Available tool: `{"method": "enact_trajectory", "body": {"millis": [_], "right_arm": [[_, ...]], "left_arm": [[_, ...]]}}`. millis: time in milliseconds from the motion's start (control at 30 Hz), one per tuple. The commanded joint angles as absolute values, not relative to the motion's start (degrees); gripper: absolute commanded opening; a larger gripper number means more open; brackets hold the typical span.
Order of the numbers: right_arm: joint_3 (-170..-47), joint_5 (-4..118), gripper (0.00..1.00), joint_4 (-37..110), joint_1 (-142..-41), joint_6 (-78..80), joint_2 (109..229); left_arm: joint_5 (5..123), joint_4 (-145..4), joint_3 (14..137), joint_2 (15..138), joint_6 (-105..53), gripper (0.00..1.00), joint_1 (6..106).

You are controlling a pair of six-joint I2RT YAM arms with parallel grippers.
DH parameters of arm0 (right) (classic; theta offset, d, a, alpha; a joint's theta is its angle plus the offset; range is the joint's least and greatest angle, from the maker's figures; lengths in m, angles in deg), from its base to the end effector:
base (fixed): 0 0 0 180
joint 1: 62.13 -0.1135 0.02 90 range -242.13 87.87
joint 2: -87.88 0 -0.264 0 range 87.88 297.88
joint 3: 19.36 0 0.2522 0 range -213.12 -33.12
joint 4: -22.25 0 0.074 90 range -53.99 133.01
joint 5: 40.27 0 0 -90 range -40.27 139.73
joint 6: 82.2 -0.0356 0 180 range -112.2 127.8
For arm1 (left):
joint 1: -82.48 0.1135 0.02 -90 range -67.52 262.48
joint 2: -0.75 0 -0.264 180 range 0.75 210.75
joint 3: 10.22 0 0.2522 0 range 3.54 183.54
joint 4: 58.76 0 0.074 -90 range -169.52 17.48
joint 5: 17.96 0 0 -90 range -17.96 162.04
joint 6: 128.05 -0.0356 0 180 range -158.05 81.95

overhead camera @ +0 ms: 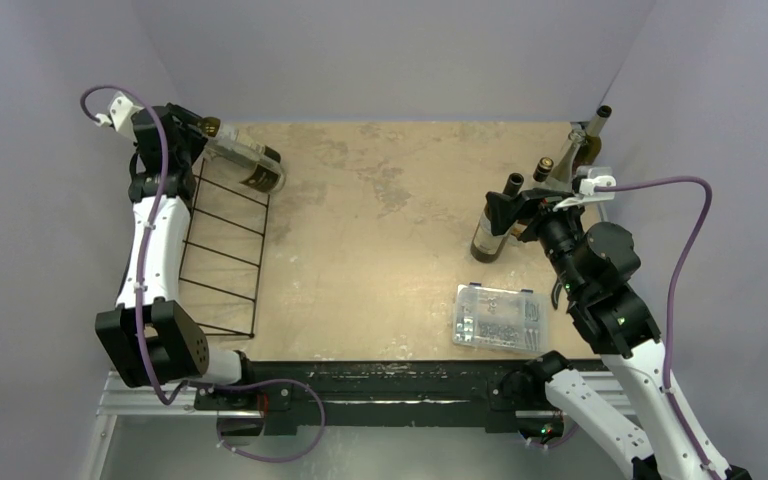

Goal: Put the wine bottle on the wine rack

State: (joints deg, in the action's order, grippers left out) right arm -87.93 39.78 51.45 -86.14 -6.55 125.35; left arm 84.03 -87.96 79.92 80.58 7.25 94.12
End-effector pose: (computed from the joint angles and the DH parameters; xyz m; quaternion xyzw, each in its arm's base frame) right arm 0.1262 0.0495 0.4080 0.0038 0.6955 0.1783 0.6961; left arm 0.3163 0.0727 0.3833 -0.4391 0.6823 -0.0861 0.5781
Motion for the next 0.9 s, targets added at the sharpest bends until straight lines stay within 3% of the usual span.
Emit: {"method": "enact_trajectory", "body": {"millis": [0,867], "right_arm": [[-87.62,40.60,0.99,49.90,-86.41,-7.06,125.06],[-87.55,40.86,0.99,50.01,-86.41,-7.23,125.98]], "left_arm": [[83.58,-69.44,83.49,80.60,10.69,0.00,94.97],[87.51,-68.56,83.38,88.16,9.26,0.00,95.17]]}}
